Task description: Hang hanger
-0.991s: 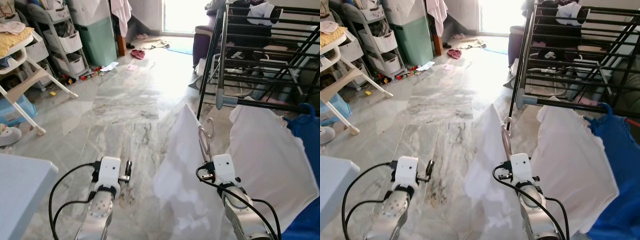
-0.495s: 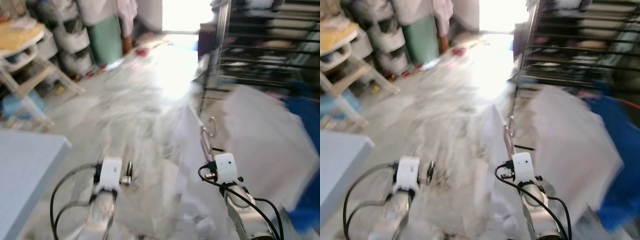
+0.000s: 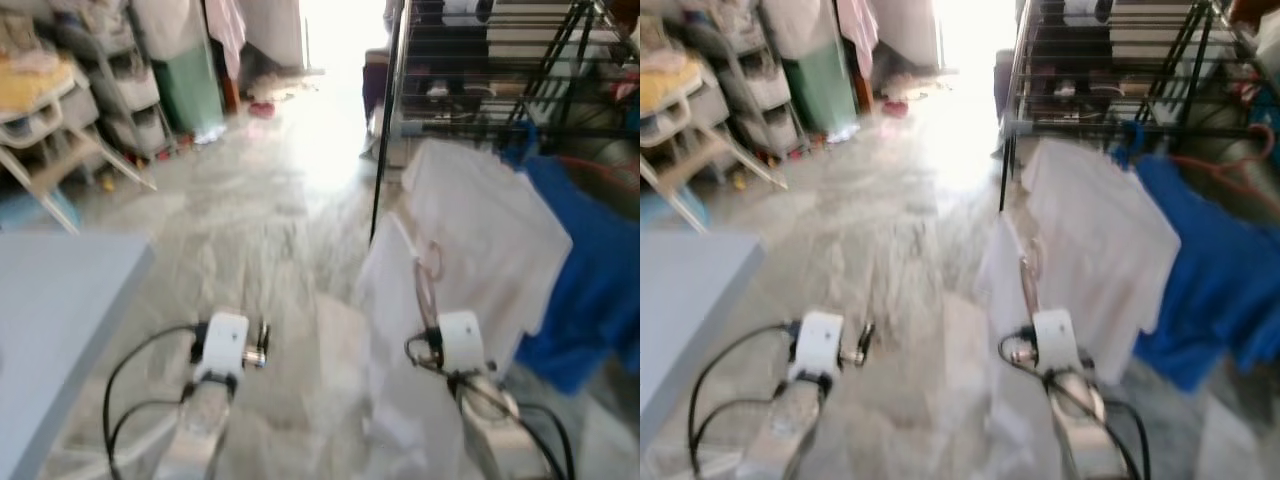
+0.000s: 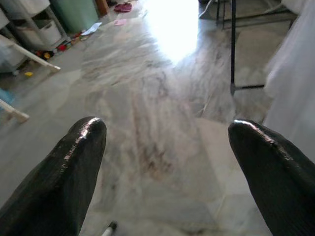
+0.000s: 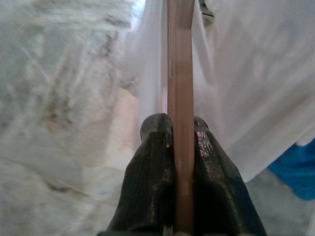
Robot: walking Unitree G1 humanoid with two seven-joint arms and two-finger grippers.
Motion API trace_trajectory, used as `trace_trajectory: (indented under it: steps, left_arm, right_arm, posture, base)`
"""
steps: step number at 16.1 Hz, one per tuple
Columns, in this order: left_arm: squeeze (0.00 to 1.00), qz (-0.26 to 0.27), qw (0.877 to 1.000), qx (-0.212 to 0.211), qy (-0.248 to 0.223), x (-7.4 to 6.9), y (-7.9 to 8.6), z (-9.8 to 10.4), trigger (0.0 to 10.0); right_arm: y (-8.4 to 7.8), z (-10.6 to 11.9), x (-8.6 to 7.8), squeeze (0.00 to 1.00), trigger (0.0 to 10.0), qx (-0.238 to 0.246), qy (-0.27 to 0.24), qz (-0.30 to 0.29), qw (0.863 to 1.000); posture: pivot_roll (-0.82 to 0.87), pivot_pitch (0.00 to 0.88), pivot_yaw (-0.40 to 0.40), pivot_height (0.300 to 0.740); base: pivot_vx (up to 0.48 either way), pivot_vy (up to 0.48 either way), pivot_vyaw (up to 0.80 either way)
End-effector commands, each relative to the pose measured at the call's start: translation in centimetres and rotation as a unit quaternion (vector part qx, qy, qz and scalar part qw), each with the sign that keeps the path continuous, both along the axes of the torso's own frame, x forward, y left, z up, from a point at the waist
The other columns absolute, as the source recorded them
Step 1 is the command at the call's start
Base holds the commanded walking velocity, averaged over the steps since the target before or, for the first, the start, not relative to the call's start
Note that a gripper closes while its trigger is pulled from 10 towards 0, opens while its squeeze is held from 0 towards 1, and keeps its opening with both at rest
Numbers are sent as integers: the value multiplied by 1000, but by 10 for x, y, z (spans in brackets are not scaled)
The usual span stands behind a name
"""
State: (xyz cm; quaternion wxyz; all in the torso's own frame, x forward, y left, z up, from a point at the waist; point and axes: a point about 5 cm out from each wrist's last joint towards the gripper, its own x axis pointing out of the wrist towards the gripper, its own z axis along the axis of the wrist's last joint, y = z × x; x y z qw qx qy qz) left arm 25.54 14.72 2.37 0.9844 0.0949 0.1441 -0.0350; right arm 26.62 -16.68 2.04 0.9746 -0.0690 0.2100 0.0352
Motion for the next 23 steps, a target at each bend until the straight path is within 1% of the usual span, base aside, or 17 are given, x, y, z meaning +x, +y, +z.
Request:
trace_trajectory:
  steps: [1,5,10,12,14,16,19,23]
  left_arm:
    - [0,-1,1000,4,2,0,0,0,10000]
    - [0,-6,1000,7,3,2,1,1,10000]
    - [0,-6,1000,3,3,2,-3,0,10000]
    - [0,-10,1000,-22,7,1,-3,0,10000]
    - [0,-8,999,-35,8,0,-1,0,10000]
    - [0,-17,999,-45,6,-1,-2,1,10000]
    - [0,-26,998,-51,7,-2,-4,1,10000]
    - [0,-41,998,-54,9,0,-7,2,10000]
  right_arm:
    - [6,14,9,0,10000,5,-34,9,999]
    - [6,13,7,0,10000,7,-31,6,999]
    - [5,12,6,0,10000,5,-23,15,1000]
    - [7,13,9,0,10000,4,-24,26,999]
    - [8,15,11,0,10000,2,-26,32,999]
    - [9,16,11,0,10000,-4,-29,40,999]
    - [7,15,8,0,10000,-11,-28,44,999]
    - [8,14,4,0,10000,-14,-27,47,998]
  posture:
    - [-53,0,74,740]
    - [-59,0,84,740]
    - [-57,0,66,740]
    - [-54,0,57,740]
    - [-55,0,51,740]
    - [-56,0,50,740]
    - [-65,0,58,740]
    - [-80,0,74,740]
  base:
    - [-368,0,0]
    - [-366,0,0]
    - [-347,0,0]
    - [0,0,0]
    - [0,0,0]
    - [0,0,0]
    - [0,-365,0]
    - [0,-414,600]
